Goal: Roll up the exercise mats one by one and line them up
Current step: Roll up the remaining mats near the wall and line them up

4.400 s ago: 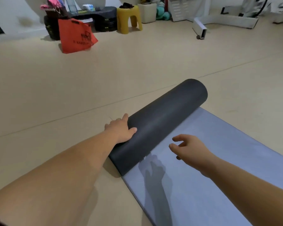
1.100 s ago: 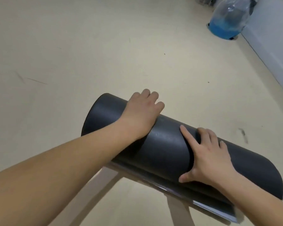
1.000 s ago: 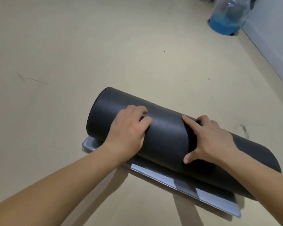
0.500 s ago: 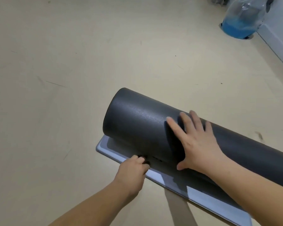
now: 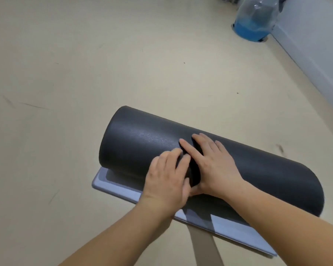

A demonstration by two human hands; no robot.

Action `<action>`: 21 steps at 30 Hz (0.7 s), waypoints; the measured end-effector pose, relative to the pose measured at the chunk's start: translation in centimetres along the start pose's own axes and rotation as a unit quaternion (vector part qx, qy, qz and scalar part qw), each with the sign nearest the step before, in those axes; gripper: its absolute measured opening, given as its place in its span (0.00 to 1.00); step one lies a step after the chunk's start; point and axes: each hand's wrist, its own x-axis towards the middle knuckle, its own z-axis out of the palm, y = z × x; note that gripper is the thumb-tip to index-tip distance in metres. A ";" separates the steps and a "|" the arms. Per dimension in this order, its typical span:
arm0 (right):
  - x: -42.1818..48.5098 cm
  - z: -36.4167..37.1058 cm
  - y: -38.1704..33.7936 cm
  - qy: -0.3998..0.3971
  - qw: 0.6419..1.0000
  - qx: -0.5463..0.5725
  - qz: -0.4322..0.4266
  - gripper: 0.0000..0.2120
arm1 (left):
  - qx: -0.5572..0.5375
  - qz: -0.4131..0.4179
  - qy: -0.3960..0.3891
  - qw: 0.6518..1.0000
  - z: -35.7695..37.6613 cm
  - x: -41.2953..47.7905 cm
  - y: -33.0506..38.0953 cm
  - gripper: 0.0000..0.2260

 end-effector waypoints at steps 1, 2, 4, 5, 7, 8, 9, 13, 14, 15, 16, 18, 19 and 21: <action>-0.7 0.1 0.8 0.001 0.999 0.030 0.012 0.67 | 0.034 -0.019 -0.017 0.999 0.0 0.5 0.0 0.29; -1.7 0.0 1.9 0.006 0.998 0.057 0.028 0.65 | 0.064 -0.024 -0.035 0.997 0.1 0.7 -0.2 0.31; -4.6 0.2 4.7 0.045 0.993 0.079 0.072 0.55 | 0.094 -0.020 -0.069 0.993 0.2 0.5 -0.5 0.31; -6.7 0.7 6.5 0.071 0.988 0.072 0.117 0.48 | 0.105 -0.016 -0.071 0.992 0.3 0.2 -0.4 0.30; -11.4 2.5 10.7 0.118 0.956 0.062 0.263 0.41 | 0.120 -0.025 -0.063 0.991 0.4 0.1 0.1 0.30; -13.7 3.5 12.6 0.114 0.930 0.084 0.339 0.41 | 0.126 -0.035 -0.054 0.990 0.6 0.2 0.6 0.30; -15.8 4.4 14.0 0.092 0.900 0.143 0.401 0.43 | 0.128 -0.053 -0.055 0.989 0.7 0.2 1.2 0.29; -20.2 7.5 15.6 0.071 0.818 0.395 0.412 0.50 | 0.092 -0.051 -0.039 0.994 1.7 -0.1 6.6 0.26; -20.5 8.0 15.3 0.081 0.814 0.410 0.403 0.51 | 0.073 0.007 -0.049 0.996 2.5 -0.8 8.8 0.24; -20.6 8.5 15.0 0.093 0.810 0.418 0.402 0.52 | 0.051 0.075 -0.077 0.993 3.6 -1.7 11.0 0.22; -20.7 9.0 14.7 0.109 0.804 0.421 0.405 0.53 | 0.039 0.135 -0.113 0.984 4.9 -2.6 13.1 0.20; -20.9 10.0 14.5 0.134 0.794 0.422 0.417 0.54 | 0.046 0.177 -0.160 0.970 7.3 -3.7 16.0 0.19; -20.9 10.4 14.4 0.136 0.790 0.425 0.420 0.54 | 0.054 0.168 -0.170 0.970 8.0 -3.9 16.4 0.22; -20.9 11.1 14.4 0.133 0.794 0.420 0.419 0.53 | 0.087 0.204 -0.182 0.958 9.0 -4.3 15.5 0.27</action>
